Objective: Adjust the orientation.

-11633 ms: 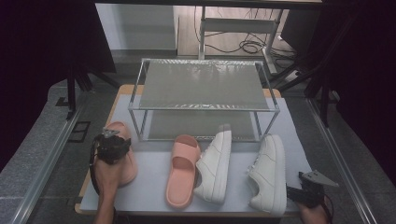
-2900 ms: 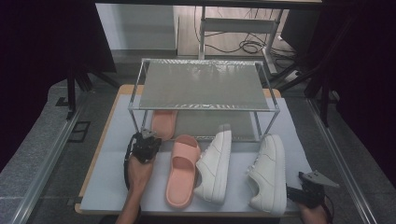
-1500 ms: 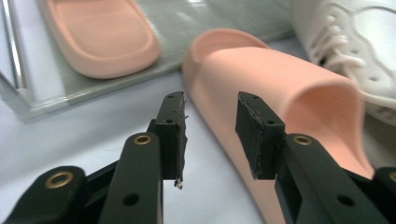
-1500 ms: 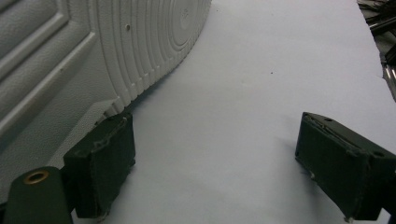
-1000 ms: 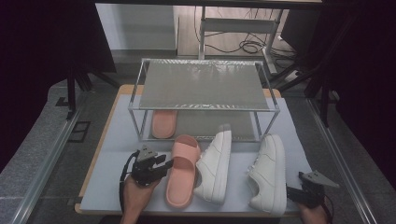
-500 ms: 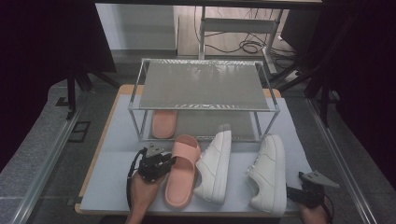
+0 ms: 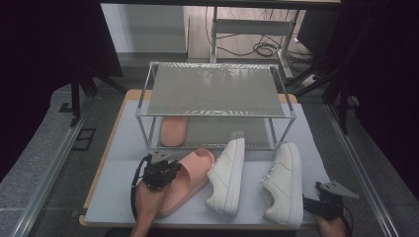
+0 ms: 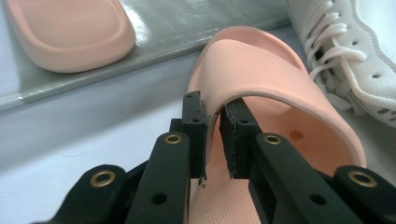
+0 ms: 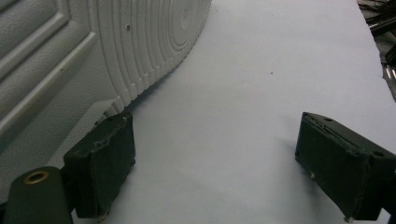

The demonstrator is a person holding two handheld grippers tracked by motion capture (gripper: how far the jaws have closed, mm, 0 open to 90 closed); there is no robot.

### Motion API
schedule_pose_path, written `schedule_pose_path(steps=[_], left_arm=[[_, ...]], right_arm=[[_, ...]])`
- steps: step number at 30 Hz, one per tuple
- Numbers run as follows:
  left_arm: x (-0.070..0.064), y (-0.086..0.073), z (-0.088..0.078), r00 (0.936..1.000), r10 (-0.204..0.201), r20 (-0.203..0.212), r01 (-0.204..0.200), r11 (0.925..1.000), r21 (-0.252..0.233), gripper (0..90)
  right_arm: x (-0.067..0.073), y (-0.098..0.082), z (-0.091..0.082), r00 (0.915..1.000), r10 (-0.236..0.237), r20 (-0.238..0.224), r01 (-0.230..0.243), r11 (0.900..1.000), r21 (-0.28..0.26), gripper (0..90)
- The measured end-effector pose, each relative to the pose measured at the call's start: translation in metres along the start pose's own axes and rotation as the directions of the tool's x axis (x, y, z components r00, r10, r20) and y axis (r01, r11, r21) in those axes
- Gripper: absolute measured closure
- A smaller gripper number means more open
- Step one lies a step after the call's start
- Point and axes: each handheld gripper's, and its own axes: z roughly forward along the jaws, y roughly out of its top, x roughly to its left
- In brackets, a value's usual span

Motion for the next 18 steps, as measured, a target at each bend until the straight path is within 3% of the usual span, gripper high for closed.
schedule_pose_path(steps=[10, 18], left_arm=[[0.003, 0.018, -0.005, 0.9995, 0.002, -0.031, -0.003, 0.9993, -0.038, 81.4], [0.006, 0.034, 0.001, 0.9984, -0.032, -0.046, 0.029, 0.9975, -0.065, 80.8]], right_arm=[[0.0, 0.0, 0.0, 1.0, 0.0, 0.0, 0.0, 1.0, 0.0, 12.1], [0.0, 0.0, 0.0, 1.0, 0.0, 0.0, 0.0, 1.0, 0.0, 12.1]])
